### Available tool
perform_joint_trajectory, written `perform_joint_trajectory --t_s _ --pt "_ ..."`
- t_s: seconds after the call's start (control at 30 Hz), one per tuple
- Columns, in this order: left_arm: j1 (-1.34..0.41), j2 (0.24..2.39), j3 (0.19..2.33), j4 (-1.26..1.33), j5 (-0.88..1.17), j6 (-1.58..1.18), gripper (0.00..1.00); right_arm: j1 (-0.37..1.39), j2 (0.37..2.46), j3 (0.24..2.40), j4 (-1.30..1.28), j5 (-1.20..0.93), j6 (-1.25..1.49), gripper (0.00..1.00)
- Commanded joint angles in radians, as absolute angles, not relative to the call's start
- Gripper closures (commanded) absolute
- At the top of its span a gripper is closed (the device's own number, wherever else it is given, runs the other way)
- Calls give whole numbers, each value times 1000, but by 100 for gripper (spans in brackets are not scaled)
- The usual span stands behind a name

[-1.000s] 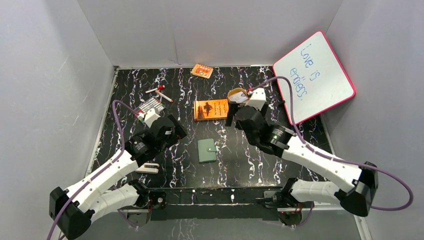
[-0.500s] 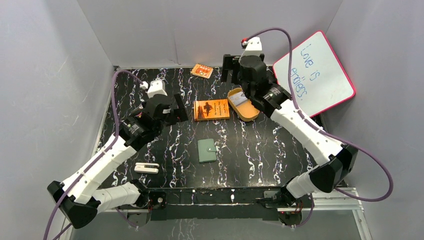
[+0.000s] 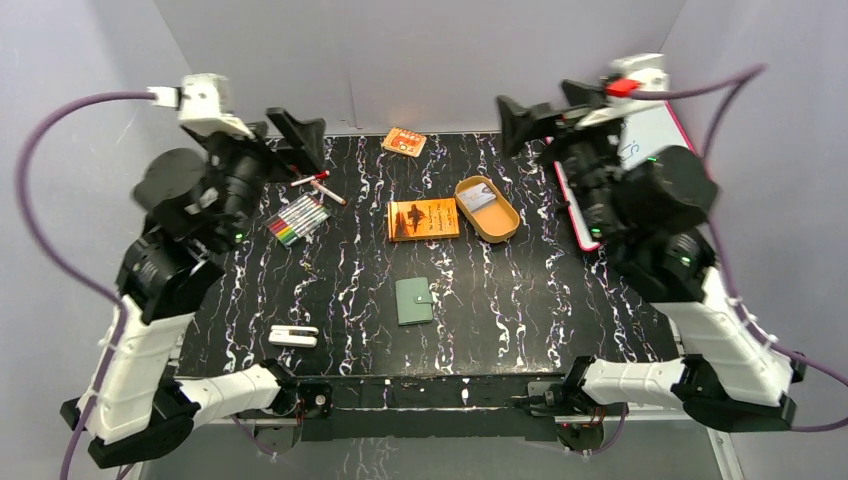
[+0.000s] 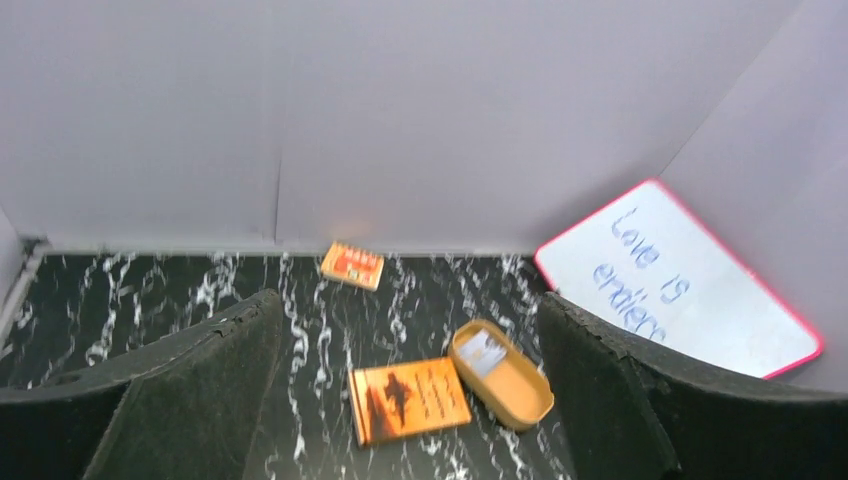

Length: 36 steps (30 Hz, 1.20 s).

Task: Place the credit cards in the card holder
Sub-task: Reset both arms

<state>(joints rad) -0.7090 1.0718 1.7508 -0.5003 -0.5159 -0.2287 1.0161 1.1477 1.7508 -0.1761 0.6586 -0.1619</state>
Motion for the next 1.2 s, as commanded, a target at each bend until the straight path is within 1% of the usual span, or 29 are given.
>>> perform_joint_trajectory --t_s 0.0,0.13,0.2,0.27,0.3,0.37,0.43,0.5,0.6,0.7,0.83,0.93,1.03,1.17 --pt "-707 1026 1797 -459 -499 -112 6 1019 1069 1691 -140 772 -266 1" --pt "-707 976 1673 -353 -526 -83 6 1019 1046 1489 105 841 -386 1" --pt "-707 985 1653 -352 -537 -96 6 1018 1061 1428 231 902 -464 1" --pt "-707 1010 1649 -384 -541 -113 6 1019 1064 1384 292 942 -512 1" --pt "-706 1030 1658 -416 -544 -126 6 1017 1051 1368 309 921 -507 1" --pt "-706 1059 1672 -454 -544 -155 6 1018 996 1292 340 814 -445 1" --pt "-707 1066 1673 -456 -516 -176 6 1018 937 1268 295 674 -349 1" --pt "-707 1046 1651 -436 -486 -202 6 1019 911 1289 236 612 -256 1" --pt "-707 987 1565 -373 -459 -239 6 1018 890 1292 152 615 -161 1" --pt "-707 932 1486 -344 -496 -277 6 1019 847 1242 95 625 -107 1" --pt "-707 878 1441 -337 -532 -306 6 1019 807 1227 -30 648 -53 1" --pt "-706 857 1430 -334 -527 -321 6 1018 757 1178 -14 651 -45 1" --pt "-707 857 1446 -345 -511 -325 6 1017 709 1121 105 633 -86 1" --pt "-707 888 1490 -381 -522 -327 6 1019 717 1149 179 645 -126 2"
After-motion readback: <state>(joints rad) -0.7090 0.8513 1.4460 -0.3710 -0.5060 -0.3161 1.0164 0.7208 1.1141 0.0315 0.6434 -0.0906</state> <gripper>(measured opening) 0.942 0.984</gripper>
